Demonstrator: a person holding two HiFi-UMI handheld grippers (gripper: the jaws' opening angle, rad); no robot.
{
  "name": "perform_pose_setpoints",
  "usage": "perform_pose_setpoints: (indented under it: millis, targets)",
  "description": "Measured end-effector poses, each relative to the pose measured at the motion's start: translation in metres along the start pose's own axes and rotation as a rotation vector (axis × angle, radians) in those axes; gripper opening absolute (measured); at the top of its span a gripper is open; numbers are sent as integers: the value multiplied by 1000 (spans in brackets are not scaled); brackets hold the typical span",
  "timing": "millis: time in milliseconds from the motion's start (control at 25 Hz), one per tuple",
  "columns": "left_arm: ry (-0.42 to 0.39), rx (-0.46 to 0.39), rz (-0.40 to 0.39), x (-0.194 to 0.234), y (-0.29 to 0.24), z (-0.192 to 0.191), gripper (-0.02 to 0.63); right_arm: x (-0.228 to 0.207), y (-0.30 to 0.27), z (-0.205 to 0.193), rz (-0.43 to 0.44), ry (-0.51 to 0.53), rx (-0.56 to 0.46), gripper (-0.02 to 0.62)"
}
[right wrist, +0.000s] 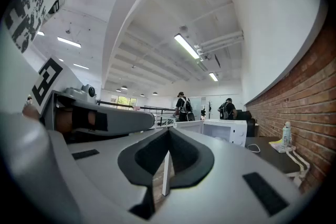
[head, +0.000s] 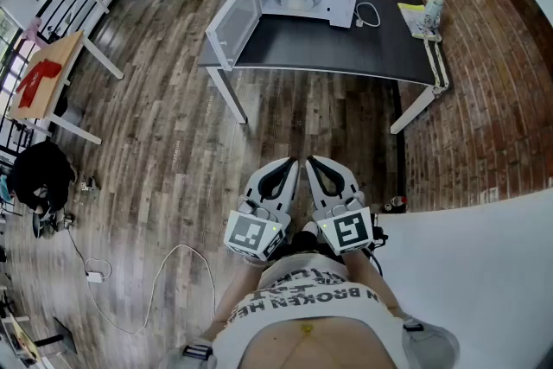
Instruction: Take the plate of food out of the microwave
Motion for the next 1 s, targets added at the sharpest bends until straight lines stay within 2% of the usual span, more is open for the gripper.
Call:
perform_pose_setpoints:
  millis: [120, 320, 560, 760, 1000]
  targets:
    - [19, 0, 3, -3, -2, -6, 6, -4, 6, -1, -13, 19, -3, 8]
    - [57, 5, 3, -6, -4, -13, 6, -11, 11, -5, -8, -25, 5, 8]
    - [58, 22, -4, -11, -9, -18, 6, -19, 14, -9, -11, -57, 9, 8]
    - [81, 32, 17, -5, -10, -25, 6, -22, 7, -14, 23, -59, 33, 8]
    - [107, 37, -3, 13, -25, -28, 6, -32, -14, -19, -1, -68, 46, 8]
Point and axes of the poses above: the fingertips, and each gripper's own axes: y backward along the fingers, x to its left, z out of its top, the point moved 4 cm from there along y, backward along the fingers, and after that the axes turned 3 degrees about -x, right-handed, at the moved point
